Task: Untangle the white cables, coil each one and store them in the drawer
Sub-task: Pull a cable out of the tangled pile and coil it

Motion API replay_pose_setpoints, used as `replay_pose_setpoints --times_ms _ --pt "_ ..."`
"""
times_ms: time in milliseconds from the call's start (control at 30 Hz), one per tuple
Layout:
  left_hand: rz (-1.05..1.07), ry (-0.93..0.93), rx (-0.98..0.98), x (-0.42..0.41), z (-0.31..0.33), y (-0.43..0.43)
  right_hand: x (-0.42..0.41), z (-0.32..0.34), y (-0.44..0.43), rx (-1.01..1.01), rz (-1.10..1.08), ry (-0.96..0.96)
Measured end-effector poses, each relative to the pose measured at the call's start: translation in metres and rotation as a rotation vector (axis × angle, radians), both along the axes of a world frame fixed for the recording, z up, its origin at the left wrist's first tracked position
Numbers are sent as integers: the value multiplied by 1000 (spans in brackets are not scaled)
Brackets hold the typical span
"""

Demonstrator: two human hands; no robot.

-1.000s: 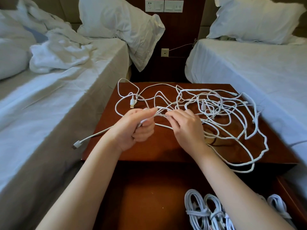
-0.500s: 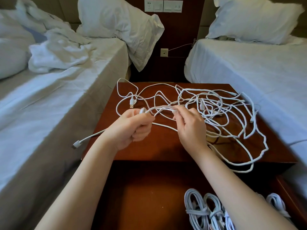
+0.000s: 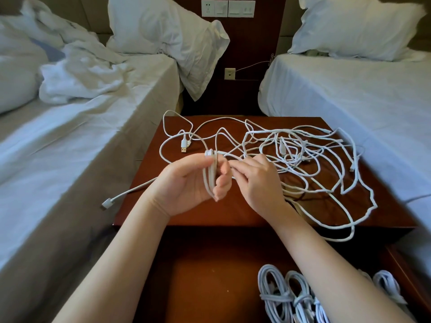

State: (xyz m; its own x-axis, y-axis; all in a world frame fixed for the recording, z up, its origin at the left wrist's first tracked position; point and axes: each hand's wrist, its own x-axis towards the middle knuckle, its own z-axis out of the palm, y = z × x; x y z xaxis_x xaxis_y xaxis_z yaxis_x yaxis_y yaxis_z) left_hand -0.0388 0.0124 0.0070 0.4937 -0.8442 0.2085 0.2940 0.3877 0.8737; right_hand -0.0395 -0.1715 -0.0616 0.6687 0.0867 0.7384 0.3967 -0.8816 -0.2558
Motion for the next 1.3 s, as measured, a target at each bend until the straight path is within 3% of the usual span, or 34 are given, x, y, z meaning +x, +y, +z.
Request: replay_pose_setpoints --times_ms 200,400,667,833,933,1033,1133,1233,1300 --pt "508 29 75 -1 7 -21 -4 3 3 -56 71 46" --pt "883 90 135 11 4 -31 -4 2 3 -187 104 151" --pt "1212 -285 343 19 -23 -34 -7 5 3 -188 80 126" --pt "1422 -450 297 21 -22 -34 -4 6 5 -117 -10 178" --pt "1559 -387 188 27 -14 -23 -1 4 0 -102 -133 263" --pt "1594 -161 75 37 -8 -6 0 1 -4 -153 -162 228" --pt "1567 -26 130 43 -14 1 -1 0 -3 -173 -90 119" --pt "1555 -118 340 46 -24 8 -3 1 -1 -185 -20 -15" --pt "1531 -321 574 49 -29 13 -4 3 0 -191 12 -76"
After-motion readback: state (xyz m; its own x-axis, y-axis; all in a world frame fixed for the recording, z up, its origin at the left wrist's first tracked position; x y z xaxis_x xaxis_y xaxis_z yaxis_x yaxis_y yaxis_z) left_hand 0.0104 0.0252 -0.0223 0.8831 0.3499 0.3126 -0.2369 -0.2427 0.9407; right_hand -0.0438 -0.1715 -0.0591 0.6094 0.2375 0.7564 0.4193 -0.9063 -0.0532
